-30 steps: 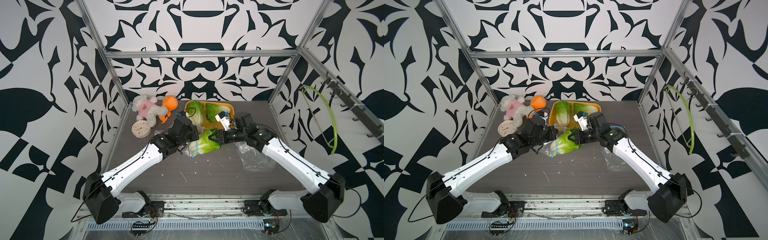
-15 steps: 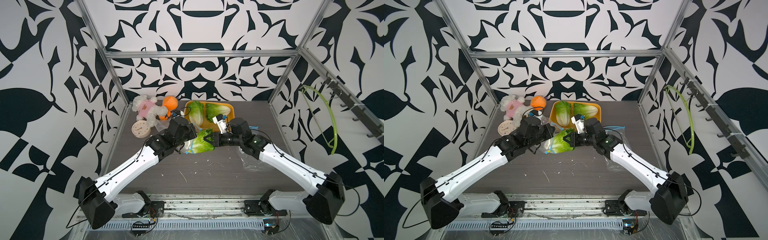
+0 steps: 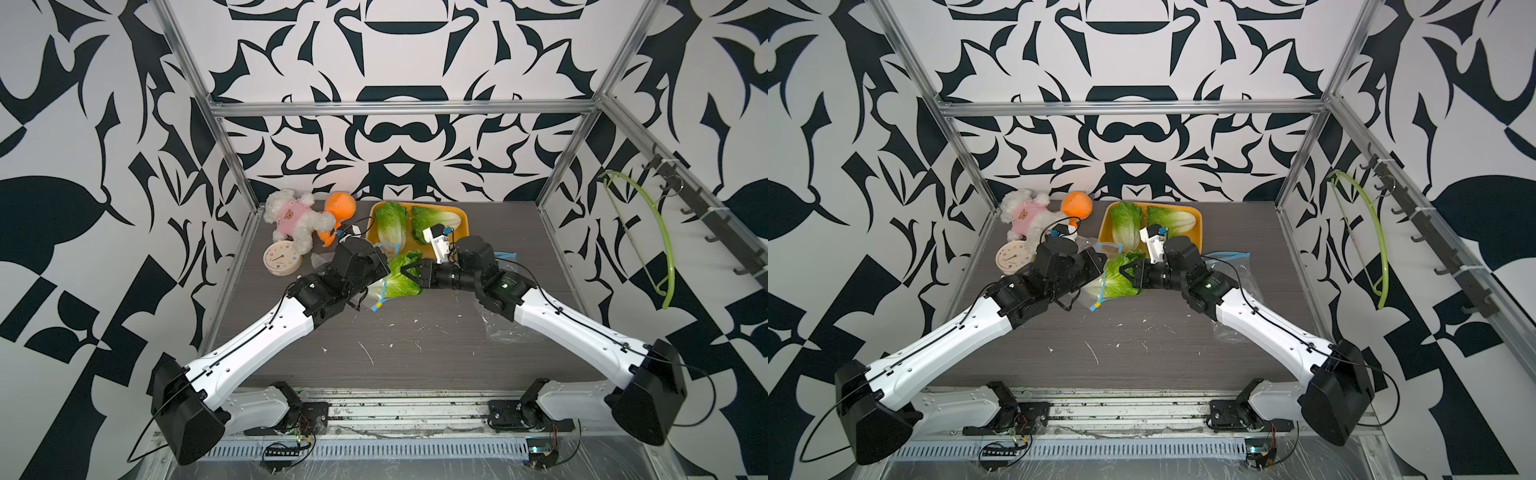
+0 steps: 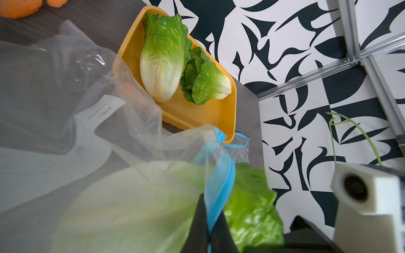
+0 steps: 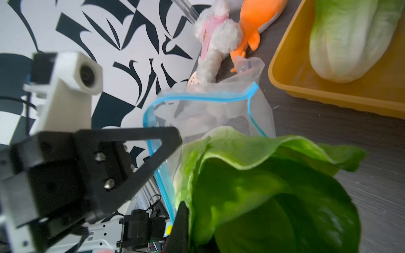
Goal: Put the chinese cabbages into a zipper bag and zip it
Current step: Place the Chinese cabbage in the zipper food storage bag.
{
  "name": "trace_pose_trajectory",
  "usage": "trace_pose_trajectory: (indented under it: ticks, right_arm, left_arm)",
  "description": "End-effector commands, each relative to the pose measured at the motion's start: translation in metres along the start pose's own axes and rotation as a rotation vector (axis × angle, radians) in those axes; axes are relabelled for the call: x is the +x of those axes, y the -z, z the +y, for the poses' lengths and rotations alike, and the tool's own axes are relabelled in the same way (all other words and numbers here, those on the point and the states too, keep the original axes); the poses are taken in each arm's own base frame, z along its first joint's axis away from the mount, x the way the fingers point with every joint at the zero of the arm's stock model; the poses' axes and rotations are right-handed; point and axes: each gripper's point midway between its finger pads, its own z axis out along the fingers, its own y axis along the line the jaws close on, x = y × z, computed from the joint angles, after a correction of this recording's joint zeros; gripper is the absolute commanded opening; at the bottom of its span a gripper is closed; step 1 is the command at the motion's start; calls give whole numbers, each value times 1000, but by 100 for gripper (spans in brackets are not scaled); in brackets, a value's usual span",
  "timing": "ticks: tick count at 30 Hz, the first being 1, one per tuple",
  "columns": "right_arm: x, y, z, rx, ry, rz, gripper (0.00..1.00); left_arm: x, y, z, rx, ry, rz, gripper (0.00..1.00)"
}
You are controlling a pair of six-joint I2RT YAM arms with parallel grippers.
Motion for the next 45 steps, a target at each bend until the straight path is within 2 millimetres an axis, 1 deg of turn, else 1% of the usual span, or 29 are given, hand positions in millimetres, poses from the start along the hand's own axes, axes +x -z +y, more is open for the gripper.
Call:
trace_pose_trajectory:
  ticks: [1, 3, 4, 7, 9, 11, 14, 16, 18, 20, 22, 25, 28, 29, 33, 36, 38, 39, 40, 42, 43, 45]
  right_arm:
    - [9, 1, 2, -6, 67, 28, 0]
    - [10, -1, 1, -7, 70, 35, 0]
    - [8, -2, 5, -29, 66, 26, 0]
    - [-10, 0, 21, -95, 24, -56, 0]
    - [-24, 1, 26, -103, -13, -109, 0]
    - [-31, -1, 31, -112, -22, -118, 0]
    - [-25, -11, 27, -107, -20, -92, 0]
    - [-17, -16, 25, -108, -8, -64, 0]
    - [-3, -22, 18, -82, 22, -27, 0]
    - [3, -25, 13, -59, 27, -3, 0]
    - [-1, -24, 18, -81, 5, -23, 0]
    - [-19, -21, 34, -142, -33, -91, 0]
    - [-26, -20, 38, -166, -49, -135, 0]
    - [-25, -21, 38, -173, -45, -136, 0]
    - [-8, -30, 35, -211, -28, -69, 0]
    - [3, -34, 22, -179, -57, -42, 0]
    - [9, -34, 16, -163, -65, -28, 0]
    - [10, -33, 15, -161, -70, -26, 1]
    - [10, -32, 16, -166, -69, -29, 5]
    - [9, -29, 19, -171, -62, -30, 14]
    - [8, -26, 20, -169, -56, -34, 22]
    - [7, -23, 21, -160, -46, -40, 28]
  left_arm:
    - [-8, -1, 1, 13, 49, -55, 0]
    - [-9, -1, -2, 27, 50, -56, 0]
    - [-8, -1, -2, 29, 50, -54, 0]
    - [-4, -4, -1, 31, 50, -37, 0]
    - [-1, -5, -3, 39, 55, -23, 0]
    - [-1, -5, -5, 53, 63, -18, 0]
    - [0, -4, -12, 85, 72, -10, 0]
    - [-3, -2, -15, 97, 74, -15, 0]
    - [-6, 1, -16, 98, 82, -31, 0]
    - [-9, 4, -19, 112, 92, -41, 0]
    - [-9, 4, -21, 122, 102, -37, 0]
    - [-5, 1, -16, 114, 123, -29, 0]
    - [-5, 0, -13, 120, 138, -39, 0]
    - [-5, 1, -14, 123, 138, -40, 0]
    - [-9, 4, -17, 137, 143, -53, 0]
    - [-12, 6, -18, 145, 155, -64, 0]
    - [-14, 8, -19, 150, 169, -72, 0]
    - [-15, 8, -19, 156, 175, -76, 0]
    - [-16, 9, -20, 165, 182, -80, 0]
    - [-17, 10, -19, 166, 189, -86, 0]
    - [-18, 10, -20, 169, 191, -87, 0]
    - [-18, 11, -19, 169, 194, -89, 0]
